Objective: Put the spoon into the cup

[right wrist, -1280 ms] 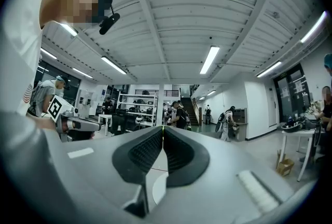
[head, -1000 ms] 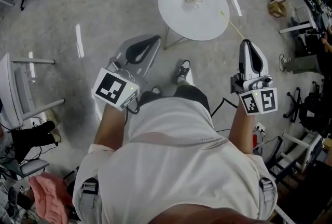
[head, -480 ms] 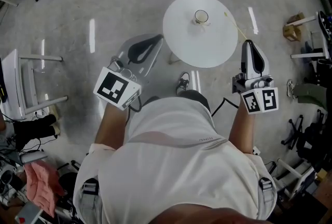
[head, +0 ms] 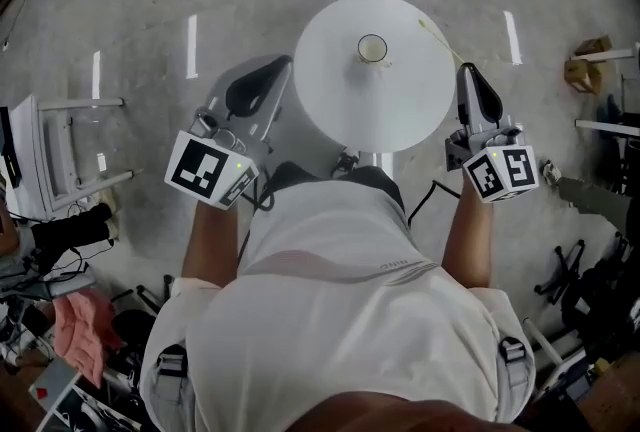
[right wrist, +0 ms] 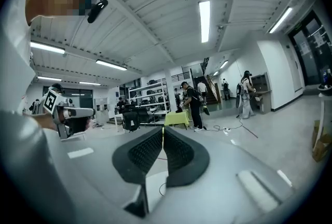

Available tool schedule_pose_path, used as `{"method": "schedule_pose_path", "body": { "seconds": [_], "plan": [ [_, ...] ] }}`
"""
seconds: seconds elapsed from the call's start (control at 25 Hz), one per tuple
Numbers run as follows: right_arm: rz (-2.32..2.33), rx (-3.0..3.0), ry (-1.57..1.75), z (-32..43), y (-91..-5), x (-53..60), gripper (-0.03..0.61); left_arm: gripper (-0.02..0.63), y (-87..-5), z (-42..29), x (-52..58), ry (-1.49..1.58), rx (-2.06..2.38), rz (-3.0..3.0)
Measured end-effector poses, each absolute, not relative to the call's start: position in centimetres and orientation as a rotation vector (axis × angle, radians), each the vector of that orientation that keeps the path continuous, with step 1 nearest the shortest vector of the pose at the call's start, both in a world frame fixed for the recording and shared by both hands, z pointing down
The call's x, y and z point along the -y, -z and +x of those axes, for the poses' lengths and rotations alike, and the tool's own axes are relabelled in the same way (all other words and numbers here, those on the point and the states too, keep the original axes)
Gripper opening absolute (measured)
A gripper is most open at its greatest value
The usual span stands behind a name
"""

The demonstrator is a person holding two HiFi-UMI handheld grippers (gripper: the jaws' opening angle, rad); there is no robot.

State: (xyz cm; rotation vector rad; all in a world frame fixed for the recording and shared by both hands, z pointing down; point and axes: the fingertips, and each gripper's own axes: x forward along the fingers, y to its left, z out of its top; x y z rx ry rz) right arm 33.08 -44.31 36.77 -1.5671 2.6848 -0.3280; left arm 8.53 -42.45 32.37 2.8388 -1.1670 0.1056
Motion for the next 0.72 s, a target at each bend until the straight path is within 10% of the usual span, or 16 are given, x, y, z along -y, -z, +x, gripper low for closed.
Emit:
{"method": "schedule_pose_path", "body": {
  "seconds": [0.72],
  "plan": [
    [-1.723,-3.157,0.715,23.8,-54.0,52.1,0.012,0.003,-39.1,2.0,48.9,-0.198,1.095,2.713]
  ]
}}
